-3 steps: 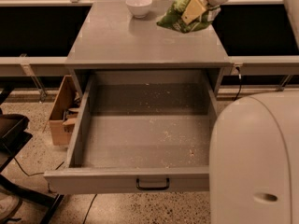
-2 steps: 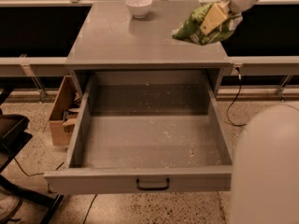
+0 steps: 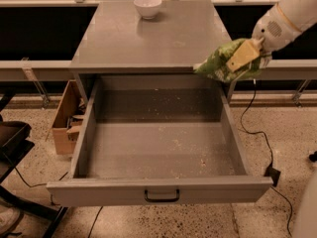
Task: Place green jalapeno chip bag into top drawer
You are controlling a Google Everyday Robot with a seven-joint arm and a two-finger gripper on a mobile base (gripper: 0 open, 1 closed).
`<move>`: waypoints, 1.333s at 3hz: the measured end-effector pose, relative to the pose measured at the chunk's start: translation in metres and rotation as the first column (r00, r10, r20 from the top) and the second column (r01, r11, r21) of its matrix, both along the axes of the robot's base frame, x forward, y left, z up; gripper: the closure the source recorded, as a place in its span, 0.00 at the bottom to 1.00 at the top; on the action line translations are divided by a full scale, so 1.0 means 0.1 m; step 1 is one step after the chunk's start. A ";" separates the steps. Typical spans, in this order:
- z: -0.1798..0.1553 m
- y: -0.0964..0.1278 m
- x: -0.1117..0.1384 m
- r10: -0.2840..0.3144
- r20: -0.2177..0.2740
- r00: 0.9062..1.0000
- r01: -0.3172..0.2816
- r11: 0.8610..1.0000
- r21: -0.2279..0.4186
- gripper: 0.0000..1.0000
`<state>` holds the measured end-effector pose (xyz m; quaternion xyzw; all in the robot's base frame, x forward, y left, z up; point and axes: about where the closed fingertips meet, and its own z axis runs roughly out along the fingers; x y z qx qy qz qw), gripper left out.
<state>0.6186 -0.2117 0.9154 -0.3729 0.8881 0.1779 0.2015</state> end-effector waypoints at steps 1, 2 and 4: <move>-0.44 -0.01 -0.26 0.010 -0.006 1.000 -0.010 0.993 0.114 1.00; -0.97 0.05 -0.48 0.004 -0.023 1.000 0.000 0.984 0.181 1.00; -2.01 0.12 -0.85 -0.036 -0.111 0.993 0.049 0.992 0.116 1.00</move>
Offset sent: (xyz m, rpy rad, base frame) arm -0.0930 0.0116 -0.1953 0.2582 0.1155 -0.0168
